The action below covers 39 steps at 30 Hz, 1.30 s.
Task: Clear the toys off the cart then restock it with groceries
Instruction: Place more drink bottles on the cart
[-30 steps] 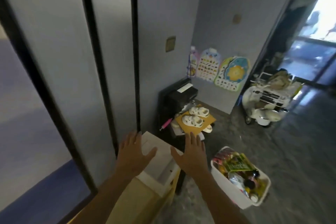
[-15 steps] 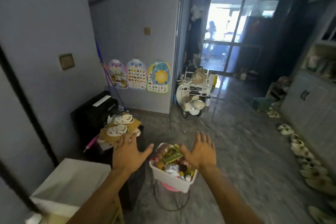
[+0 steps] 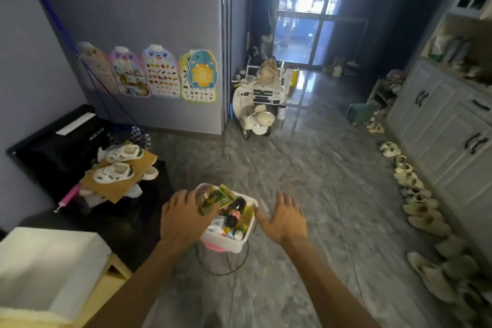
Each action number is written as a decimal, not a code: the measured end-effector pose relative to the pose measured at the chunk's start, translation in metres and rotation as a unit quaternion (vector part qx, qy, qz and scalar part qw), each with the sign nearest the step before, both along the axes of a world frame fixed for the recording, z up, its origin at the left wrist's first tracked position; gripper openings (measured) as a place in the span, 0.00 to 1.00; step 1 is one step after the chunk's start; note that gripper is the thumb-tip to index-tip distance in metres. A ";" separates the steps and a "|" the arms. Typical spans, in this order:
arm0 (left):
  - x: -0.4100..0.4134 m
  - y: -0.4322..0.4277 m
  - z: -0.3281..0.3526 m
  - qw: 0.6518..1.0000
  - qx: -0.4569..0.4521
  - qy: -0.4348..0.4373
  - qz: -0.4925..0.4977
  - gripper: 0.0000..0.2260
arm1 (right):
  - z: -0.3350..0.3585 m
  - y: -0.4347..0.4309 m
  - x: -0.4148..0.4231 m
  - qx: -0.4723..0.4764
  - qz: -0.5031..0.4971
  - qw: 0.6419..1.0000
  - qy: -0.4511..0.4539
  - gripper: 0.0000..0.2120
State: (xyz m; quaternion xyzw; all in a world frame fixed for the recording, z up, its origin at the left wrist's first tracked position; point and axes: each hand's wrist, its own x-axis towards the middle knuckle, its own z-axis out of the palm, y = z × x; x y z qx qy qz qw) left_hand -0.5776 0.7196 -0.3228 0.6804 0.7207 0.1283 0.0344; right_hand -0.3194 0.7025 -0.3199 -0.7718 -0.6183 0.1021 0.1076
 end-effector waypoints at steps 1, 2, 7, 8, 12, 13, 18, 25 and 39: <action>0.006 0.009 -0.009 1.000 -0.005 -0.001 -0.002 0.45 | -0.008 0.009 0.002 -0.010 0.001 1.000 0.000 0.46; 0.013 0.018 -0.020 1.000 -0.010 -0.007 -0.004 0.45 | -0.017 0.019 0.004 -0.021 0.003 1.000 0.004 0.46; 0.039 0.074 -0.081 0.998 -0.050 -0.038 -0.009 0.48 | -0.071 0.071 0.008 -0.083 0.021 0.996 0.022 0.46; 0.043 0.084 -0.095 0.997 -0.063 -0.046 -0.009 0.47 | -0.081 0.080 0.008 -0.091 0.023 0.995 0.027 0.45; 0.057 0.122 -0.144 0.993 -0.106 -0.058 0.004 0.37 | -0.129 0.118 0.000 -0.132 0.035 0.990 0.040 0.42; 0.060 0.131 -0.159 0.992 -0.110 -0.056 0.004 0.36 | -0.144 0.128 0.000 -0.143 0.040 0.988 0.038 0.41; 0.069 0.166 -0.243 0.979 -0.195 -0.034 0.036 0.40 | -0.241 0.169 0.003 -0.215 0.117 0.970 0.003 0.41; 0.085 0.202 -0.369 0.959 -0.267 -0.049 0.083 0.43 | -0.390 0.236 0.016 -0.242 0.336 0.909 -0.046 0.38; 0.101 0.213 -0.432 0.933 -0.310 -0.093 0.157 0.13 | -0.472 0.259 0.012 -0.168 0.490 0.853 -0.070 0.43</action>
